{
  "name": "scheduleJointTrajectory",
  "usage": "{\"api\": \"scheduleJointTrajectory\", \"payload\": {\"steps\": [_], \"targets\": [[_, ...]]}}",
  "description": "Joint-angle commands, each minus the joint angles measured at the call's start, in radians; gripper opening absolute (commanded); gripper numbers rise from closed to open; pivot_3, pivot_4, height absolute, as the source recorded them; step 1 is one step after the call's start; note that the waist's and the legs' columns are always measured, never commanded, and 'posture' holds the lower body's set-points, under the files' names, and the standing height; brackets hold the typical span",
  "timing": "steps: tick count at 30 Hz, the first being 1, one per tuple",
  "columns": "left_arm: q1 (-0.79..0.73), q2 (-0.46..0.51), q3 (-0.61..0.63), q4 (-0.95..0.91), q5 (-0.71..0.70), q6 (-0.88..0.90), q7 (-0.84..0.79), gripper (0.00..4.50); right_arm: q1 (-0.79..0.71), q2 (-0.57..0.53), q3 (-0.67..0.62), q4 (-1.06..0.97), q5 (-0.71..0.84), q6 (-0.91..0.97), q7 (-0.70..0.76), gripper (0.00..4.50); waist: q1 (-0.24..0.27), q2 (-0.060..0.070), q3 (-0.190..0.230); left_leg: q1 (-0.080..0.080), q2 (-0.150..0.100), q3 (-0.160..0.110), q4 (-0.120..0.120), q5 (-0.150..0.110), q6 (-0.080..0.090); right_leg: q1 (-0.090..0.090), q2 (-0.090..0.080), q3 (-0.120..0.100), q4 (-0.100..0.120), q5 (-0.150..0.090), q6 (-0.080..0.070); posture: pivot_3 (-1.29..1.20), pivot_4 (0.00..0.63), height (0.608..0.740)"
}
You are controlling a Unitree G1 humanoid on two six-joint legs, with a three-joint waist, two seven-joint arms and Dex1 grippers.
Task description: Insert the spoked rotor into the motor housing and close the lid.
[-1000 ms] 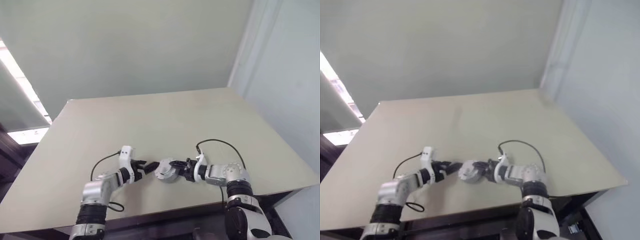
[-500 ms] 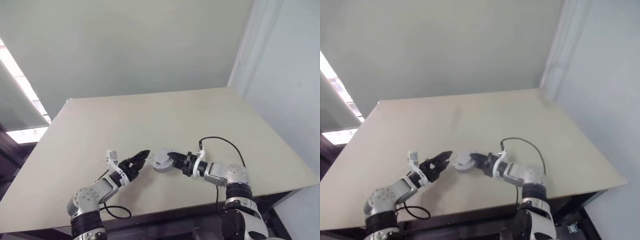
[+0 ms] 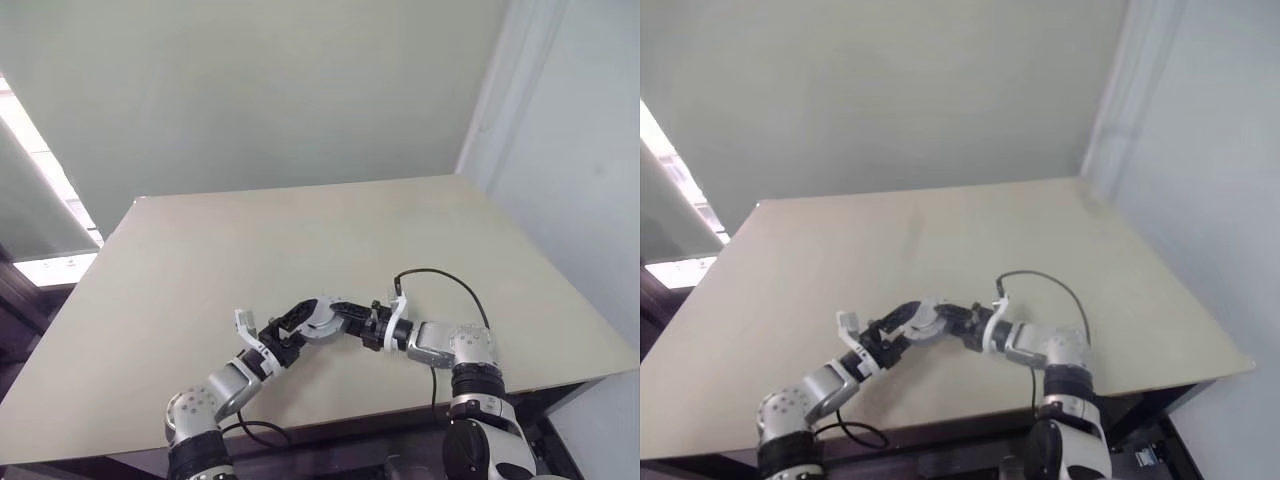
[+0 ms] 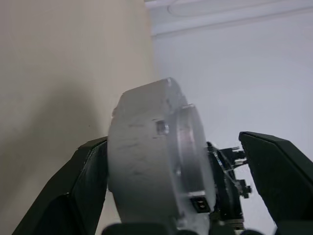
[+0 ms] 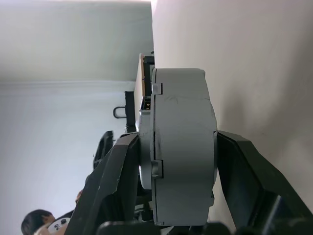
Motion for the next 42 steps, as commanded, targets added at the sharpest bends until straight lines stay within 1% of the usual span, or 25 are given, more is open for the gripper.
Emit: {"api": "scheduleJointTrajectory", "payload": {"steps": [1,4,5,7,11,12,13,21,23,24,25,27,28,31,35,39,42], "targets": [[-0.018,-0.003,-0.011,0.007,-0.03,-0.024,0.004,4.5,-0.035,0.034,0.0,-0.055,0.068,0.002,0.007,2.13,0.0,0.0,0.0,0.0,0.0,0.0,0.0,0.0,0.0,0.0,0.0,0.0,0.0,0.0,0.0,0.0,0.0,0.74],[-0.02,0.003,-0.018,0.019,-0.039,-0.021,0.008,4.5,-0.033,0.032,0.001,-0.057,0.075,0.001,-0.001,2.13,0.0,0.0,0.0,0.0,0.0,0.0,0.0,0.0,0.0,0.0,0.0,0.0,0.0,0.0,0.0,0.0,0.0,0.74],[-0.02,0.004,-0.021,0.022,-0.038,-0.021,0.008,4.32,-0.033,0.031,0.002,-0.057,0.077,0.0,-0.003,2.13,0.0,0.0,0.0,0.0,0.0,0.0,0.0,0.0,0.0,0.0,0.0,0.0,0.0,0.0,0.0,0.0,0.0,0.74],[-0.019,0.005,-0.025,0.027,-0.037,-0.024,0.01,3.89,-0.033,0.029,0.003,-0.055,0.08,-0.001,-0.005,2.13,0.0,0.0,0.0,0.0,0.0,0.0,0.0,0.0,0.0,0.0,0.0,0.0,0.0,0.0,0.0,0.0,0.0,0.74],[-0.019,0.012,-0.037,0.036,-0.043,-0.017,0.005,2.5,-0.032,0.03,0.007,-0.056,0.088,0.0,-0.008,2.13,0.0,0.0,0.0,0.0,0.0,0.0,0.0,0.0,0.0,0.0,0.0,0.0,0.0,0.0,0.0,0.0,0.0,0.74],[-0.02,0.014,-0.04,0.038,-0.048,-0.017,0.003,2.26,-0.031,0.03,0.01,-0.059,0.092,0.003,-0.007,2.13,0.0,0.0,0.0,0.0,0.0,0.0,0.0,0.0,0.0,0.0,0.0,0.0,0.0,0.0,0.0,0.0,0.0,0.74],[-0.02,0.016,-0.042,0.041,-0.053,-0.017,0.001,2.19,-0.03,0.03,0.013,-0.061,0.097,0.006,-0.004,2.13,0.0,0.0,0.0,0.0,0.0,0.0,0.0,0.0,0.0,0.0,0.0,0.0,0.0,0.0,0.0,0.0,0.0,0.74],[-0.02,0.002,-0.046,0.056,-0.086,-0.034,-0.004,2.17,-0.014,0.024,0.052,-0.089,0.093,-0.018,0.009,2.13,0.0,0.0,0.0,0.0,0.0,0.0,0.0,0.0,0.0,0.0,0.0,0.0,0.0,0.0,0.0,0.0,0.0,0.74],[-0.019,-0.008,-0.045,0.063,-0.091,-0.045,-0.004,2.16,-0.002,0.016,0.082,-0.108,0.086,-0.042,0.043,2.87,0.0,0.0,0.0,0.0,0.0,0.0,0.0,0.0,0.0,0.0,0.0,0.0,0.0,0.0,0.0,0.0,0.0,0.74],[-0.018,-0.01,-0.046,0.063,-0.093,-0.048,-0.004,2.13,0.003,0.013,0.092,-0.114,0.086,-0.049,0.051,3.12,0.0,0.0,0.0,0.0,0.0,0.0,0.0,0.0,0.0,0.0,0.0,0.0,0.0,0.0,0.0,0.0,0.0,0.74],[-0.017,-0.012,-0.048,0.065,-0.093,-0.053,-0.005,2.05,0.009,0.011,0.101,-0.123,0.089,-0.057,0.062,3.51,0.0,0.0,0.0,0.0,0.0,0.0,0.0,0.0,0.0,0.0,0.0,0.0,0.0,0.0,0.0,0.0,0.0,0.74],[-0.016,-0.021,-0.047,0.072,-0.095,-0.066,-0.009,2.04,0.013,0.008,0.111,-0.126,0.093,-0.059,0.066,4.22,0.0,0.0,0.0,0.0,0.0,0.0,0.0,0.0,0.0,0.0,0.0,0.0,0.0,0.0,0.0,0.0,0.0,0.74],[-0.016,-0.025,-0.046,0.076,-0.096,-0.073,-0.01,2.03,0.014,0.007,0.113,-0.126,0.092,-0.061,0.063,4.5,0.0,0.0,0.0,0.0,0.0,0.0,0.0,0.0,0.0,0.0,0.0,0.0,0.0,0.0,0.0,0.0,0.0,0.74],[-0.018,-0.035,-0.042,0.081,-0.096,-0.098,-0.016,2.03,0.014,0.008,0.11,-0.121,0.091,-0.065,0.049,4.5,0.0,0.0,0.0,0.0,0.0,0.001,0.0,0.0,0.0,0.0,0.0,0.0,0.0,0.0,0.0,0.0,0.0,0.74],[-0.034,-0.049,-0.025,0.08,-0.098,-0.161,-0.023,2.02,0.01,0.016,0.102,-0.096,0.032,-0.158,-0.03,4.5,0.0,0.0,0.0,0.0,0.0,0.001,0.0,0.0,0.0,0.0,0.0,0.0,0.0,0.0,0.0,0.0,0.0,0.74],[-0.061,-0.059,-0.002,0.06,-0.1,-0.262,-0.012,2.01,0.052,-0.009,0.212,-0.138,-0.068,-0.309,0.008,4.5,0.001,0.0,0.0,0.0,0.0,0.001,0.0,0.0,0.0,0.0,0.0,0.001,0.0,0.0,0.0,0.0,0.0,0.74],[-0.082,-0.052,0.012,0.045,-0.098,-0.34,-0.005,2.01,0.089,-0.05,0.332,-0.165,-0.18,-0.468,0.063,4.5,0.0,0.0,0.0,0.0,0.0,0.001,0.0,0.0,0.0,0.0,0.0,0.001,0.0,0.0,0.0,0.0,0.0,0.74]]}}
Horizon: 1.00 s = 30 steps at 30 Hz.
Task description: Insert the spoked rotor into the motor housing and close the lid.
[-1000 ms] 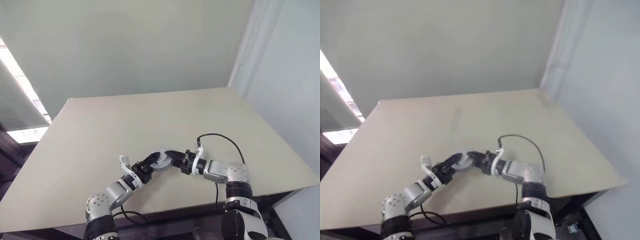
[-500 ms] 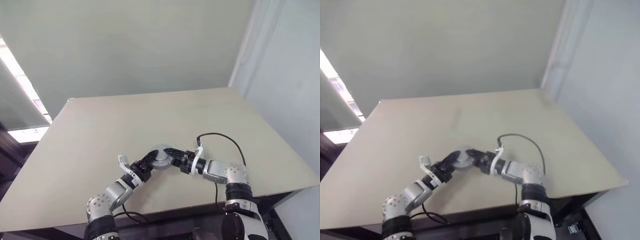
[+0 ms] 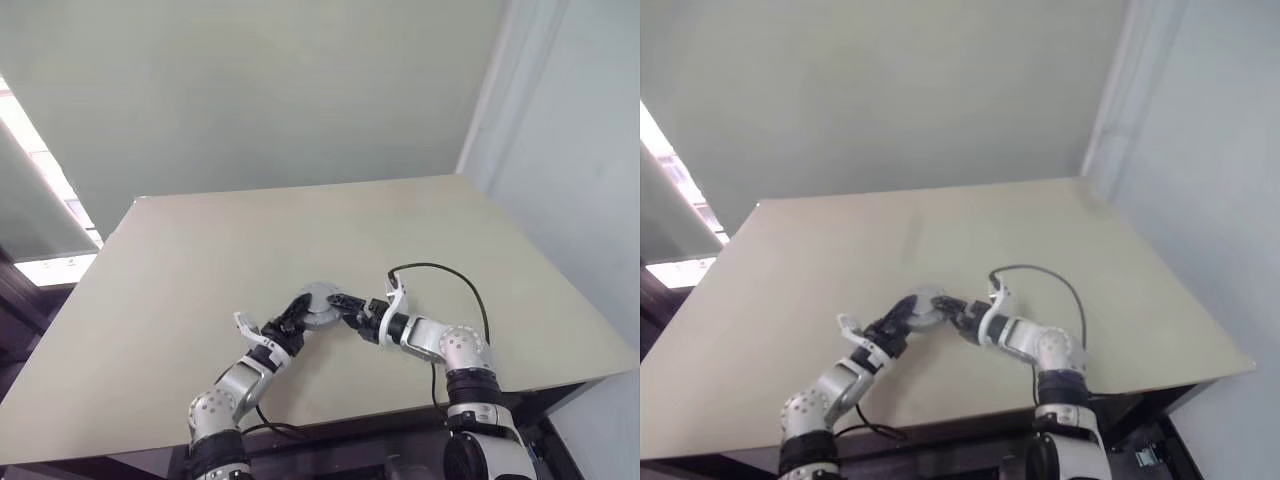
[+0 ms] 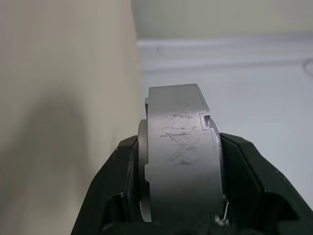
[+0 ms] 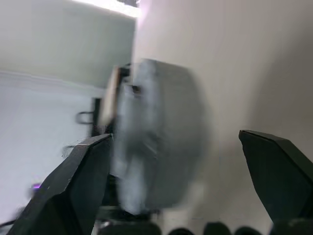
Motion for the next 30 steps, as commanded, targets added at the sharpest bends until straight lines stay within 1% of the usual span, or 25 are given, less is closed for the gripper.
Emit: {"api": "scheduleJointTrajectory", "payload": {"steps": [1,4,8,13,16,20,22,26,30], "targets": [[-0.059,0.015,0.018,-0.07,-0.019,-0.094,-0.013,2.0,0.03,-0.043,0.129,-0.06,-0.119,-0.187,0.077,4.5,0.0,-0.001,0.0,0.0,0.0,0.0,0.0,0.0,0.0,0.0,0.0,0.0,0.0,0.0,0.0,0.0,0.0,0.74],[-0.066,0.046,0.011,-0.085,0.012,-0.155,-0.009,2.0,0.065,-0.087,0.212,-0.09,-0.173,-0.305,0.173,4.5,0.001,-0.002,0.0,0.0,0.0,0.0,0.0,0.0,0.0,0.0,0.0,0.0,0.0,0.0,0.0,0.0,0.0,0.74],[-0.075,0.118,0.004,-0.088,0.087,-0.247,0.001,2.0,0.132,-0.18,0.346,-0.198,-0.237,-0.465,0.355,4.5,0.001,-0.002,0.001,0.0,0.0,0.001,0.0,0.0,0.0,0.0,0.0,0.001,0.0,0.0,0.0,0.0,0.0,0.74],[-0.102,0.182,0.022,-0.033,0.181,-0.385,0.027,2.0,0.183,-0.267,0.467,-0.266,-0.353,-0.677,0.457,4.5,0.004,-0.004,0.001,0.0,0.0,0.001,0.001,0.0,0.0,0.0,0.0,0.0,0.0,0.0,0.0,0.0,0.0,0.74],[-0.115,0.206,0.025,0.013,0.244,-0.456,0.05,2.0,0.2,-0.291,0.51,-0.271,-0.411,-0.792,0.48,4.5,0.006,-0.005,0.001,0.001,0.0,0.0,0.001,0.0,0.0,0.002,0.0,0.0,0.0,0.0,0.0,0.0,0.0,0.74],[-0.128,0.221,0.027,0.066,0.292,-0.52,0.06,1.99,0.209,-0.3,0.539,-0.261,-0.449,-0.867,0.488,4.5,0.008,-0.009,0.003,0.001,-0.001,0.0,0.001,0.0,0.0,0.002,-0.001,0.0,0.0,0.0,0.0,0.0,0.0,0.74],[-0.138,0.223,0.045,0.097,0.301,-0.55,0.073,1.99,0.212,-0.298,0.544,-0.258,-0.459,-0.887,0.485,4.5,0.016,-0.012,0.004,0.001,-0.001,0.0,0.001,0.0,0.0,0.002,-0.001,0.0,0.0,0.0,0.0,0.0,0.0,0.74],[-0.153,0.231,0.076,0.157,0.327,-0.621,0.103,1.99,0.215,-0.3,0.551,-0.255,-0.472,-0.909,0.483,4.5,0.029,-0.013,0.005,0.001,0.0,-0.001,0.001,0.0,-0.001,0.002,0.0,0.0,0.0,0.0,0.0,0.0,0.0,0.74],[-0.16,0.241,0.078,0.192,0.35,-0.657,0.103,1.99,0.219,-0.302,0.552,-0.256,-0.476,-0.916,0.481,4.5,0.03,-0.014,0.005,0.001,0.0,-0.001,0.001,0.0,-0.001,0.002,-0.001,0.0,0.0,0.001,-0.001,0.0,0.0,0.74]]}}
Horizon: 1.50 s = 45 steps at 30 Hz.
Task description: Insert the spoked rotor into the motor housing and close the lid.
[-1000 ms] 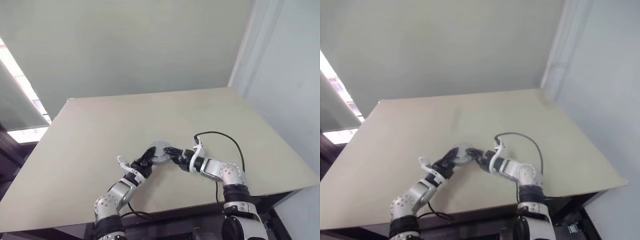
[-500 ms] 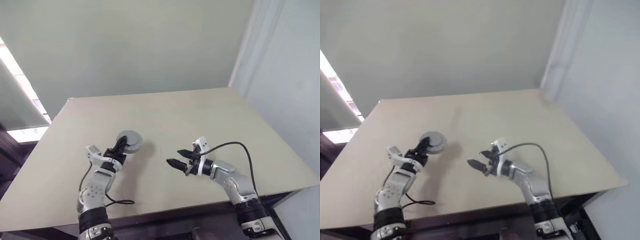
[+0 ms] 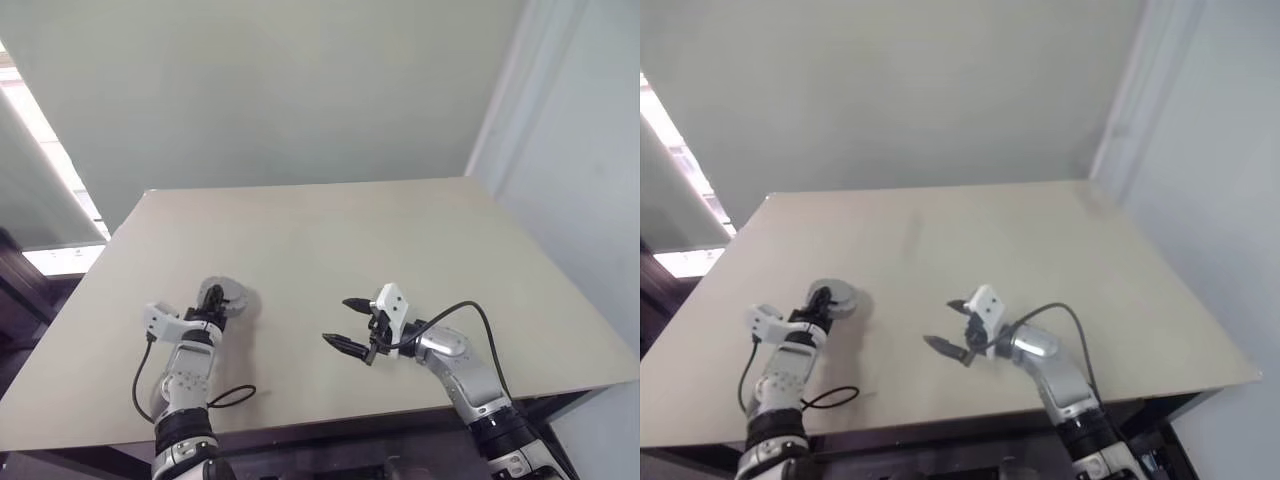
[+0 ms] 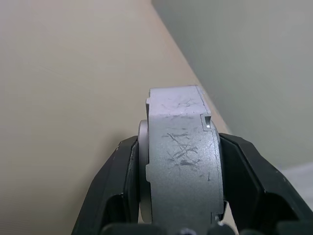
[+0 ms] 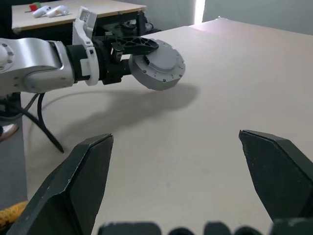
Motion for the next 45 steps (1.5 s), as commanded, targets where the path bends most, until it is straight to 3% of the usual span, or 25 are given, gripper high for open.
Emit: {"api": "scheduleJointTrajectory", "payload": {"steps": [1,7,14,17,23,27,35,45], "targets": [[-0.049,0.026,0.006,-0.016,0.011,-0.055,-0.008,1.99,-0.002,-0.001,-0.009,-0.03,-0.001,-0.031,-0.001,4.5,0.001,-0.001,0.0,0.0,0.0,0.0,0.0,0.0,0.0,0.0,0.0,0.0,0.0,0.0,0.0,0.0,0.0,0.74],[-0.044,0.032,0.0,0.023,0.067,-0.111,0.018,1.99,0.006,-0.002,-0.006,-0.036,-0.006,-0.036,-0.008,4.5,0.004,-0.003,0.0,0.001,0.0,-0.001,0.001,0.0,0.0,0.002,0.0,-0.001,0.0,0.0,0.0,0.0,0.0,0.74],[-0.035,0.055,-0.027,0.034,0.146,-0.132,0.058,4.41,0.007,0.0,-0.007,-0.03,-0.016,-0.041,-0.018,4.5,0.008,-0.004,0.0,0.003,0.0,-0.001,0.001,0.0,0.0,0.004,0.0,-0.001,0.0,0.0,0.0,0.0,0.0,0.74],[-0.017,0.077,-0.055,0.006,0.206,-0.135,0.086,4.46,0.006,0.0,-0.008,-0.023,-0.022,-0.044,-0.022,4.5,0.014,-0.004,0.0,0.004,0.0,-0.001,0.002,0.0,0.0,0.005,0.0,-0.001,0.0,0.0,0.0,0.0,0.0,0.74],[0.018,0.192,-0.157,-0.011,0.485,-0.187,0.274,4.46,0.003,-0.002,-0.012,-0.01,-0.031,-0.05,-0.025,4.5,0.021,-0.004,0.0,0.005,0.0,-0.001,0.001,0.0,0.0,0.005,0.0,-0.001,0.001,0.001,-0.001,0.0,0.0,0.74],[0.037,0.282,-0.247,-0.024,0.657,-0.251,0.31,4.46,-0.003,-0.002,-0.016,0.001,-0.032,-0.053,-0.028,4.5,0.021,-0.003,0.0,0.007,0.0,-0.001,0.001,0.0,0.0,0.006,0.0,-0.001,0.001,0.001,-0.001,0.0,0.0,0.74],[0.088,0.267,-0.351,-0.273,0.451,-0.26,-0.178,4.46,0.009,-0.007,-0.095,-0.012,0.01,-0.027,-0.08,4.5,0.035,-0.003,0.0,0.007,0.0,0.0,0.002,0.001,-0.001,0.008,-0.001,-0.002,0.001,0.001,-0.002,0.0,0.0,0.74],[0.217,0.239,-0.503,-0.511,0.365,-0.028,-0.353,4.46,0.11,-0.1,-0.221,-0.14,0.033,0.077,-0.153,4.5,0.021,-0.002,0.0,0.009,0.001,0.001,0.001,0.001,-0.001,0.008,0.0,0.0,0.001,0.0,-0.003,0.0,0.0,0.74]]}}
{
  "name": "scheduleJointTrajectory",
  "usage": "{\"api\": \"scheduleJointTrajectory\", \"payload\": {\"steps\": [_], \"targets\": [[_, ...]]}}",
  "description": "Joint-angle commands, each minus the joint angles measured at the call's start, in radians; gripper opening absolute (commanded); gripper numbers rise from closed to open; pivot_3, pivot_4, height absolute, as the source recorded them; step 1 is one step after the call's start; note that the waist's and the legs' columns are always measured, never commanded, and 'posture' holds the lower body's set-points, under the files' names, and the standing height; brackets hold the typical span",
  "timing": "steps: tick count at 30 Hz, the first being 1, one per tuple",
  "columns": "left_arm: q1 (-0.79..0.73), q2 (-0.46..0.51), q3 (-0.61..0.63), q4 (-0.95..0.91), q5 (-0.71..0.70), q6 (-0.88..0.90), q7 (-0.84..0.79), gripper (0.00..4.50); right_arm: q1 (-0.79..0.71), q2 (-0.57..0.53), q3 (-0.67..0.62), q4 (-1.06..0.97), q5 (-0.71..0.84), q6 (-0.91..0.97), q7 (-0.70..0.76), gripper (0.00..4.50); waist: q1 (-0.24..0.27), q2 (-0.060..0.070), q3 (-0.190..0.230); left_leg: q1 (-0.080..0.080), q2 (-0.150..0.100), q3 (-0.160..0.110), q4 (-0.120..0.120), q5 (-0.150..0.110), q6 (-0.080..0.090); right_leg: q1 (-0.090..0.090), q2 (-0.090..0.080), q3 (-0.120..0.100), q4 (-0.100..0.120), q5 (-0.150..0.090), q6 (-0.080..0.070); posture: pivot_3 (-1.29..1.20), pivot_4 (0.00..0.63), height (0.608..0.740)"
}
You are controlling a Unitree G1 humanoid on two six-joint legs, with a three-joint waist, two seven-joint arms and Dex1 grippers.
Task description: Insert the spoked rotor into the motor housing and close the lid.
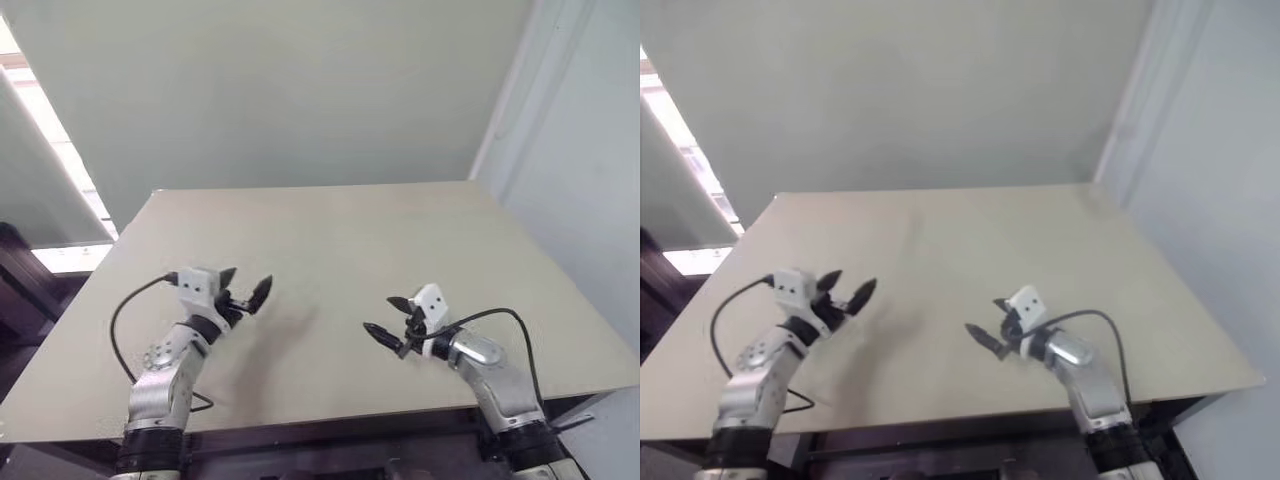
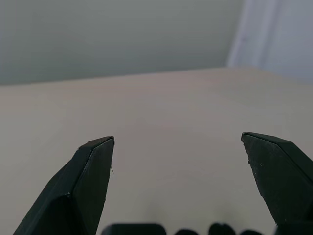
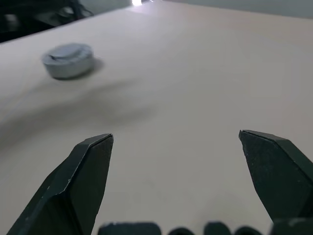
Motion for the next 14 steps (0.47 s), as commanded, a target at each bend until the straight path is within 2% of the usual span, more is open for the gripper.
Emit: {"api": "scheduleJointTrajectory", "payload": {"steps": [1,14], "targets": [[0.019,-0.005,-0.035,-0.088,-0.024,0.053,-0.035,4.46,0.014,-0.03,-0.062,-0.092,0.025,0.017,-0.03,4.5,0.0,0.001,0.0,0.001,0.0,0.001,0.0,0.0,0.0,0.0,0.0,0.0,0.0,0.0,-0.001,0.0,0.0,0.74],[0.078,-0.046,-0.084,-0.109,-0.003,0.09,-0.061,4.46,0.078,-0.087,-0.138,-0.117,0.028,0.002,-0.053,4.5,0.0,0.001,0.001,0.004,0.001,0.003,0.0,0.0,0.0,0.002,0.0,0.002,0.0,-0.001,-0.001,0.0,0.0,0.74]]}}
